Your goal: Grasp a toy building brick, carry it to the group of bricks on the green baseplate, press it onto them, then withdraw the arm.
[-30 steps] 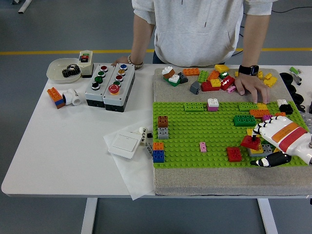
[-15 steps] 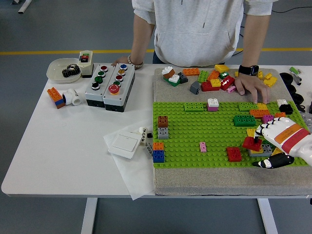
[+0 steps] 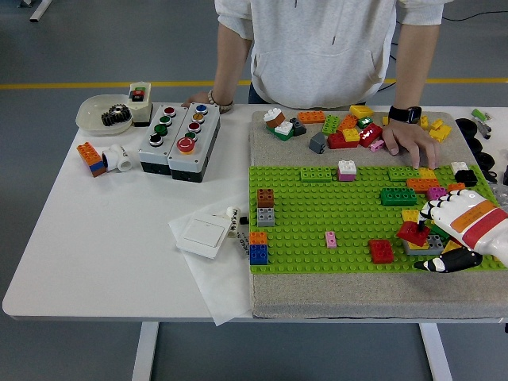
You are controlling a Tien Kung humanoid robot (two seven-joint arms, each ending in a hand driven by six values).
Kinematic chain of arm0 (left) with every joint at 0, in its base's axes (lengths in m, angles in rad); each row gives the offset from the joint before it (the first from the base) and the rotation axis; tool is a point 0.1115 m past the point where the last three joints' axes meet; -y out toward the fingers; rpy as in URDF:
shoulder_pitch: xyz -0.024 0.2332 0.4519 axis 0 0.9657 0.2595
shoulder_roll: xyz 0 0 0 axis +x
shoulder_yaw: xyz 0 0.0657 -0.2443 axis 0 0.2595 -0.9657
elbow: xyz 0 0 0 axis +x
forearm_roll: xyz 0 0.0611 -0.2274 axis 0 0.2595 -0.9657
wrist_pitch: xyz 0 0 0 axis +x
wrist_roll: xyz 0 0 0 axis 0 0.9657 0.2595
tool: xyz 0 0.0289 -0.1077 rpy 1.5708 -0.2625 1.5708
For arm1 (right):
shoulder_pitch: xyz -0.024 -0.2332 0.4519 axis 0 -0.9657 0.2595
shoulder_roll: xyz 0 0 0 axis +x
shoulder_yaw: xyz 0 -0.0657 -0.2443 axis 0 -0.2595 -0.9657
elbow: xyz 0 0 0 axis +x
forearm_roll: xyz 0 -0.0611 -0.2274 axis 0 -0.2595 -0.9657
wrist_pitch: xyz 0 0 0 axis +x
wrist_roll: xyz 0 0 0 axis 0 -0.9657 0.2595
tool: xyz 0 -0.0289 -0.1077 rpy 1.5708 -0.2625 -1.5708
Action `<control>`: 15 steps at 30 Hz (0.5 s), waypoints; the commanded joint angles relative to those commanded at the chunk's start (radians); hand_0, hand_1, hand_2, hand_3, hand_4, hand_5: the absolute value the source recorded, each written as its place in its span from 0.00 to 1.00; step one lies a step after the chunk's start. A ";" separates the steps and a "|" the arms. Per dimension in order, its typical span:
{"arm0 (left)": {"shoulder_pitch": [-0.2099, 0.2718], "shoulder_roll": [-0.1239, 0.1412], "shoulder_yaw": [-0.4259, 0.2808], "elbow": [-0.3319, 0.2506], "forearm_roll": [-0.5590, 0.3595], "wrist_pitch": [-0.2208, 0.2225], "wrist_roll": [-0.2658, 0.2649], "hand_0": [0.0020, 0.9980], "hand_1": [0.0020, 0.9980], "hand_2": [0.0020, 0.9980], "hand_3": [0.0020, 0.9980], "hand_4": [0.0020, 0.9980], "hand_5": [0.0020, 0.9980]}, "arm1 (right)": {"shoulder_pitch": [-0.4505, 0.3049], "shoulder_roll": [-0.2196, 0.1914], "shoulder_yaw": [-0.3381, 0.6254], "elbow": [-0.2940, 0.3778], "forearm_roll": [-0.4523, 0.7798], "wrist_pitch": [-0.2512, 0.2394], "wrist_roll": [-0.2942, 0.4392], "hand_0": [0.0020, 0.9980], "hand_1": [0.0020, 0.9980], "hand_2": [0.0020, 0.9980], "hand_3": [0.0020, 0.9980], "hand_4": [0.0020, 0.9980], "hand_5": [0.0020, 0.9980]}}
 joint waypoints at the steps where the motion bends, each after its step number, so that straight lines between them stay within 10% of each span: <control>1: 0.000 0.000 0.000 0.000 0.000 0.000 0.000 0.75 0.74 0.73 0.58 0.61 0.65 | -0.001 -0.001 0.000 0.001 0.000 0.000 0.000 0.57 0.57 0.66 0.54 1.00 0.64; 15: 0.006 -0.001 -0.005 0.000 0.009 -0.001 0.003 0.74 0.74 0.73 0.58 0.61 0.65 | -0.016 -0.005 0.008 0.000 0.000 -0.001 0.003 0.56 0.57 0.66 0.54 1.00 0.64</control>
